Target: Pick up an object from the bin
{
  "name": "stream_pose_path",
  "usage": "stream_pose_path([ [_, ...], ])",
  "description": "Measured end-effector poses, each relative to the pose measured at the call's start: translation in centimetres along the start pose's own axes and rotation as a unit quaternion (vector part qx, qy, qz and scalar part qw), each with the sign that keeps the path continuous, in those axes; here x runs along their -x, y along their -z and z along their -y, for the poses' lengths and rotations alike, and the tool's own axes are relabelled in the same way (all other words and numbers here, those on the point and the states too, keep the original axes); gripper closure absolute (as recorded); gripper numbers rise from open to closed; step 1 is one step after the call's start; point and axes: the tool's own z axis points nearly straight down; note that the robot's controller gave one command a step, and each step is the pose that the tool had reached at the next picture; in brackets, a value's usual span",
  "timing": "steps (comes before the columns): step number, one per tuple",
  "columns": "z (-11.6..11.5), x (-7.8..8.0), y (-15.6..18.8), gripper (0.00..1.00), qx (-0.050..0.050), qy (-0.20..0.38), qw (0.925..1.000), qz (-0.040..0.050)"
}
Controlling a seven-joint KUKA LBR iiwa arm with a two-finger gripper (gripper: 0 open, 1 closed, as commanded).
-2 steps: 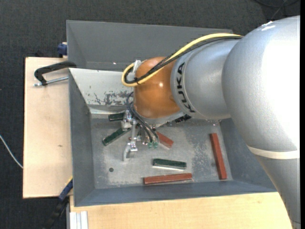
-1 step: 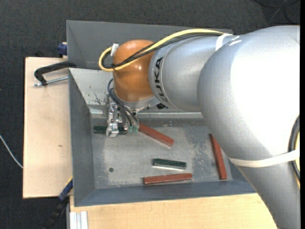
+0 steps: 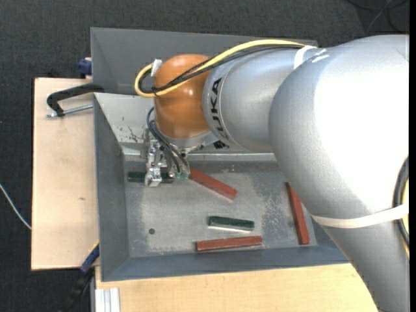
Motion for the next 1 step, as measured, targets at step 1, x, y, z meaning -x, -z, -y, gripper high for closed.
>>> stream_pose_path([
  [1,1.53,-0.39,15.75,1.00,-0.001,-0.012,0.9999,0.0023],
])
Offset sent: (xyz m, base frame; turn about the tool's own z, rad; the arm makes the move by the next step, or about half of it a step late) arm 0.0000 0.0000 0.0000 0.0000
